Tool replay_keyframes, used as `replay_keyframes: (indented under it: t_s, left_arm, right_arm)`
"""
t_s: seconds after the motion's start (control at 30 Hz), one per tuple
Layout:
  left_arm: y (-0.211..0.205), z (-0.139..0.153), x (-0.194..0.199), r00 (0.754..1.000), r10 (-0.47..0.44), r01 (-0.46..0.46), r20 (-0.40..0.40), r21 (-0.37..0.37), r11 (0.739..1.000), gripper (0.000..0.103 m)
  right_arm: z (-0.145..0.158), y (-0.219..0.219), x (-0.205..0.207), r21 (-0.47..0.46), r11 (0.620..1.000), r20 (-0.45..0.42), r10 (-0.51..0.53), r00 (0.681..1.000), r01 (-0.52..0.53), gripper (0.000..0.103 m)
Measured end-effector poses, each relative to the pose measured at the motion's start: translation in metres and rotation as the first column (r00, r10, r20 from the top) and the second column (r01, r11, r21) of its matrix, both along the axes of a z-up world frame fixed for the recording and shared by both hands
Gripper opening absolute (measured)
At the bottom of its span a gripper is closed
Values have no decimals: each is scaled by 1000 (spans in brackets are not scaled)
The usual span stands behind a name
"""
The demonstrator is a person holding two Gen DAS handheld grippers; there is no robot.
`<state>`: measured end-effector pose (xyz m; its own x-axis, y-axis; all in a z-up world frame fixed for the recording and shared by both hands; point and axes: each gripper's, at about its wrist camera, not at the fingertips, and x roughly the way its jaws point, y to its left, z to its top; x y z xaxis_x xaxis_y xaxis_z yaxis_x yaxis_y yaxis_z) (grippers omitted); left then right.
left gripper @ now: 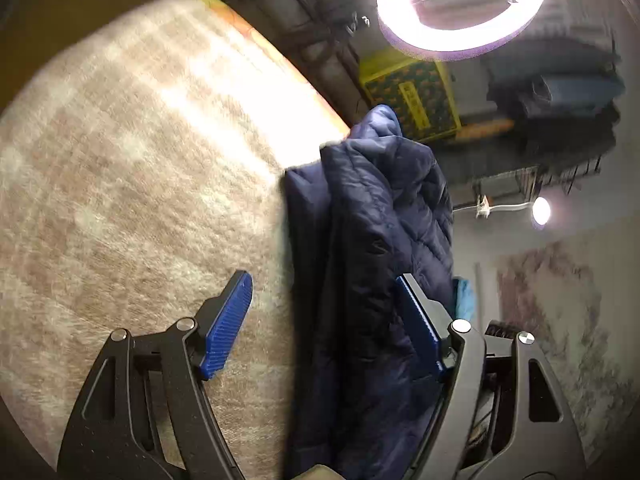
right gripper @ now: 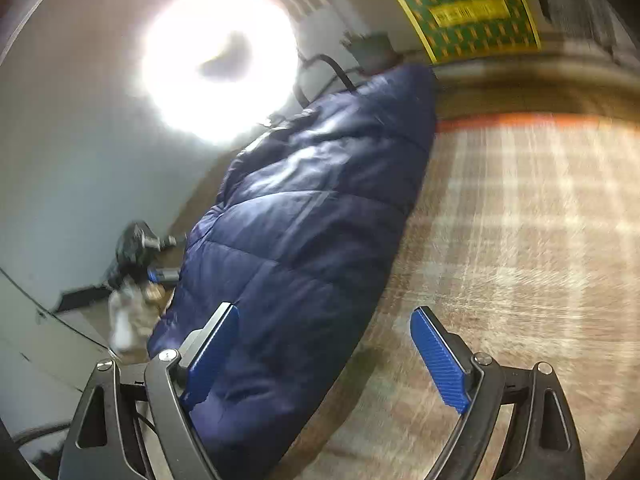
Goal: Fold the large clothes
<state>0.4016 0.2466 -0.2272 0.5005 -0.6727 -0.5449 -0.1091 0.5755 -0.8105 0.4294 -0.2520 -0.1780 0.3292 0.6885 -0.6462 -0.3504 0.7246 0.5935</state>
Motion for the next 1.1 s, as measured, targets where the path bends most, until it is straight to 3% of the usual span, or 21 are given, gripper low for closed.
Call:
replay_keyframes:
  t_s: [0.13, 0.37, 0.53, 0.67, 0.77, 0.87, 0.93, 1.0, 1.1]
  left_arm:
    - [0, -1, 8, 1000, -3, 2, -13, -62, 998, 80]
    - [-27, 2, 33, 999, -42, 42, -1, -68, 997, 79]
    - [-53, 8, 45, 998, -69, 69, 15, 1, 998, 79]
    - [-53, 7, 47, 997, -72, 72, 14, -2, 997, 79]
    - [-56, 7, 47, 999, -47, 46, 25, 22, 999, 74]
    - [-63, 4, 46, 999, -33, 32, 17, 36, 999, 55]
    - [-68, 6, 45, 999, -25, 23, 31, 52, 998, 47]
    - [-71, 13, 40, 999, -12, 8, 52, 66, 998, 39]
    - [-78, 27, 33, 997, -7, -1, 74, 101, 995, 29]
  right_arm:
    - [-19, -4, 18, 105, 993, -67, -44, 997, 51, 90]
    - [-23, 9, 39, 208, 977, -77, -39, 996, 55, 85]
    - [-26, 28, 49, 206, 978, -56, -28, 998, 39, 86]
    - [-26, 32, 54, 191, 981, -45, -16, 999, 25, 84]
    - [-26, 28, 51, 196, 980, -53, -22, 998, 32, 75]
    - [-28, 29, 52, 193, 981, -66, -22, 998, 35, 66]
    - [-28, 31, 52, 169, 985, -73, -28, 997, 41, 56]
    - [-23, 29, 51, 154, 987, -71, -35, 997, 46, 38]
    - [-10, 31, 44, 98, 995, -24, -29, 999, 31, 28]
